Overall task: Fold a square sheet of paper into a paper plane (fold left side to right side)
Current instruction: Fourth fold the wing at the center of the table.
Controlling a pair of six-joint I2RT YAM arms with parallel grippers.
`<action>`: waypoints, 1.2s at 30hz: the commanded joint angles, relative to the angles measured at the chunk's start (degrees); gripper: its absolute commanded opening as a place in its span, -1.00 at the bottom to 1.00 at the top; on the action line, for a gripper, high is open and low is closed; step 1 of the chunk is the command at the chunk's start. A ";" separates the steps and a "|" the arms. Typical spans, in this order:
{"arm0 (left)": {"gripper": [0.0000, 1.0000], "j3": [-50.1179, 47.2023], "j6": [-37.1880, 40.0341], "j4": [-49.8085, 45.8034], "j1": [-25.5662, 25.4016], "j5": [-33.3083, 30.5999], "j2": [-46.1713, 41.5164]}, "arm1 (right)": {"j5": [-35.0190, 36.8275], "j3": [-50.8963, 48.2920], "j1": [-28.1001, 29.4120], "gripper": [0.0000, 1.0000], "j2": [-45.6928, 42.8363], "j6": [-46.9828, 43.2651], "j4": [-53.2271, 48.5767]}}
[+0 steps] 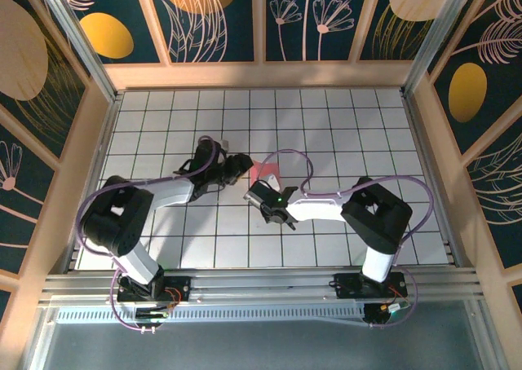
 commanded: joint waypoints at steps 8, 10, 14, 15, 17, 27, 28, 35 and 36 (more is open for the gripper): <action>0.03 -2.84 8.51 -8.10 3.71 1.27 -7.45 | -27.18 -7.94 -9.22 -1.00 -7.28 -5.58 8.86; 0.02 -3.52 8.83 -7.33 3.64 2.68 -6.97 | -32.44 -8.93 -11.69 -1.00 -7.62 -6.36 9.36; -0.02 -4.72 8.59 -5.34 2.83 5.57 -5.11 | -40.45 -10.93 -16.15 -1.00 -7.54 -7.15 10.30; -0.04 -4.55 8.62 -5.22 2.30 6.06 -4.57 | -41.79 -11.44 -16.85 -1.00 -7.49 -7.29 10.66; -0.04 -4.08 8.62 -4.96 0.53 6.65 -2.99 | -44.20 -12.54 -18.49 -1.00 -7.42 -7.25 11.47; -0.05 0.66 5.82 -2.48 -5.91 7.31 6.23 | -47.76 -14.60 -21.46 -1.00 -7.00 -7.59 13.32; -0.05 1.33 5.81 -2.53 -6.04 7.38 6.91 | -47.80 -14.60 -21.45 -1.00 -6.92 -7.67 13.34; -0.05 5.50 6.54 -4.60 -6.80 7.52 10.74 | -47.67 -14.50 -21.65 -1.00 -6.32 -7.95 13.60; -0.06 6.14 6.65 -4.96 -6.76 7.45 11.39 | -47.71 -14.51 -21.59 -1.00 -6.21 -7.99 13.60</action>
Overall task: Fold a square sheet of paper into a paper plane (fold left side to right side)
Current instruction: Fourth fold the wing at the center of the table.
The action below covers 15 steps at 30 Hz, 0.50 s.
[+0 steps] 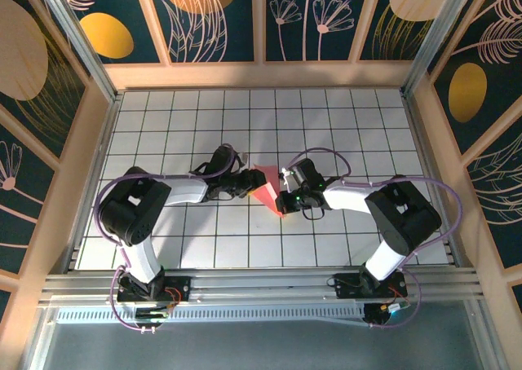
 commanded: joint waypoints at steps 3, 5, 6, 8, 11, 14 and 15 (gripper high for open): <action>-0.06 3.92 0.31 -1.77 -0.61 0.92 3.74 | -1.15 -1.44 -0.21 -1.00 1.33 -1.63 -2.86; -0.06 5.16 1.14 -3.38 -0.60 0.41 4.75 | -1.09 -1.38 -0.21 -1.00 1.46 -1.72 -2.98; -0.06 5.92 1.61 -4.66 -0.60 0.08 5.20 | -1.07 -1.30 -0.29 -1.00 1.52 -1.87 -3.03; -0.07 6.95 2.50 -6.74 -0.56 -0.53 5.95 | -0.96 -1.28 -0.30 -1.00 1.59 -2.07 -3.13; -0.06 6.94 3.86 -9.99 -0.61 -1.81 6.81 | -1.33 -1.05 -0.55 -1.00 1.83 -2.42 -3.13; -0.07 9.17 4.74 -12.10 -0.58 -2.77 7.69 | -1.68 -0.68 -0.63 -1.00 2.09 -2.73 -3.29; -0.07 9.24 4.89 -12.46 -0.61 -3.06 7.97 | -1.81 -0.59 -0.65 -1.00 2.15 -2.80 -3.33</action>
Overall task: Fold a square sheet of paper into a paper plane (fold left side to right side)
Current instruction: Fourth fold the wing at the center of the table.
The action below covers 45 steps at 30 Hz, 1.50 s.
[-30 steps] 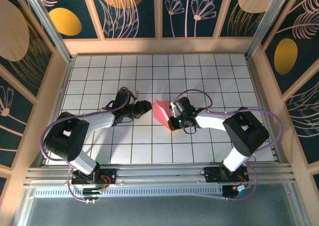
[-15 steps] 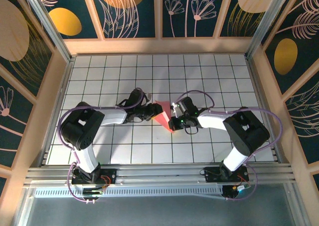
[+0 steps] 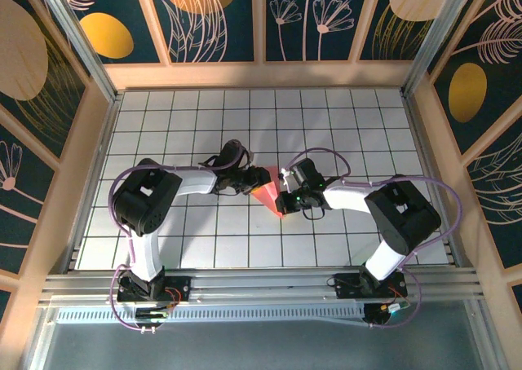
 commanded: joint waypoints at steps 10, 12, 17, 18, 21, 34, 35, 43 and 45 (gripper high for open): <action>-0.06 1.83 3.58 -8.44 -0.32 -5.66 3.04 | -1.91 0.43 -0.50 -0.85 0.76 -1.40 -3.25; -0.06 1.85 3.63 -8.58 -0.32 -5.87 3.06 | -2.39 0.55 -0.65 -0.82 0.53 -1.31 -3.04; -0.06 1.81 3.63 -8.67 -0.32 -6.22 3.15 | -4.01 0.39 -0.87 -0.72 -0.06 -1.03 -1.69; -0.06 1.71 3.59 -8.67 -0.32 -6.22 3.23 | -4.38 0.33 -1.01 -0.71 -0.31 -0.93 -1.53; -0.07 1.60 3.66 -8.67 -0.28 -6.39 3.27 | -5.63 0.04 -1.65 -0.63 -1.11 -0.61 -0.80; -0.08 1.46 3.43 -8.33 -0.32 -6.30 3.09 | -16.42 -3.07 -9.89 -0.14 -7.39 2.83 6.31; -0.08 1.42 3.45 -8.32 -0.32 -6.30 3.14 | -16.36 -2.77 -10.16 -0.14 -7.01 3.00 6.31; -0.08 1.23 3.33 -8.05 -0.32 -6.13 3.04 | -17.35 1.22 -10.42 -0.21 -0.09 4.72 8.58; -0.08 1.24 3.26 -8.00 -0.30 -6.13 3.01 | -17.65 1.81 -10.42 -0.22 1.26 5.09 9.42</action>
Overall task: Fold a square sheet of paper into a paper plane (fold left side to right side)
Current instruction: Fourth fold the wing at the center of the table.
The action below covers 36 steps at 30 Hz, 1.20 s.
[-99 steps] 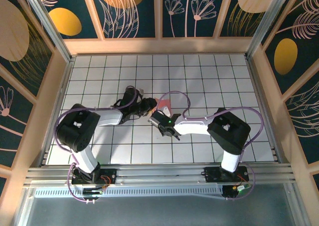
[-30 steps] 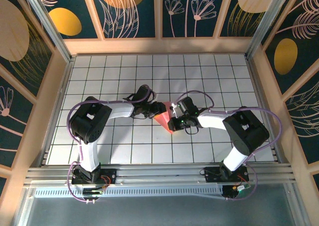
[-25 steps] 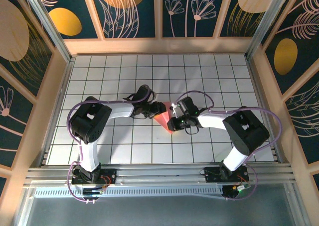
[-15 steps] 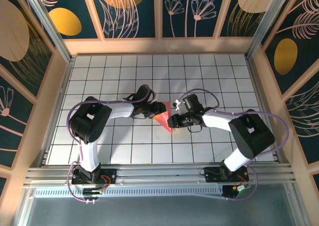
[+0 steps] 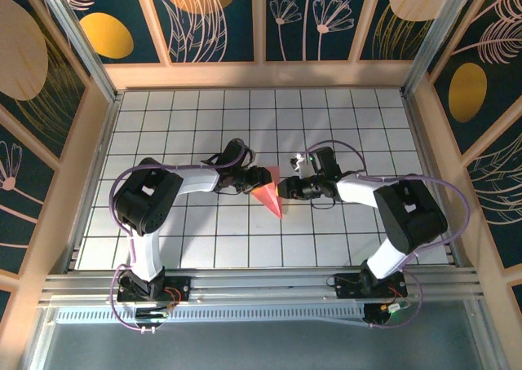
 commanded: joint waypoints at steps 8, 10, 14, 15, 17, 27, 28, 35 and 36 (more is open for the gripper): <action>-0.08 -0.76 1.31 -4.23 0.29 -3.66 2.52 | -3.36 3.15 0.48 -0.29 5.10 2.33 5.29; -0.08 -0.71 1.31 -4.23 0.30 -3.66 2.61 | -3.52 3.26 0.55 -0.32 5.57 2.44 5.51; -0.09 -0.69 1.35 -4.14 0.31 -3.61 2.58 | -3.93 3.44 0.64 -0.40 6.34 2.61 5.86; -0.09 -0.70 1.35 -4.14 0.27 -3.57 2.53 | -3.97 3.43 0.68 -0.42 6.41 2.62 5.95; -0.09 -0.75 1.36 -4.14 0.28 -3.57 2.53 | -4.15 3.44 0.71 -0.45 6.54 2.78 6.11; -0.09 -0.73 1.30 -4.22 0.27 -3.61 2.34 | -4.60 3.44 0.75 -0.65 7.01 3.18 6.49; -0.09 -0.83 1.34 -4.23 0.27 -3.66 2.27 | -4.35 3.50 0.81 -0.70 7.06 3.14 6.24; -0.09 -0.81 1.41 -4.40 0.27 -3.83 1.94 | -1.38 3.69 0.58 -1.00 6.82 2.89 4.02; -0.09 -0.78 1.43 -4.40 0.31 -3.84 1.91 | -0.66 3.61 0.49 -1.00 6.82 2.79 3.56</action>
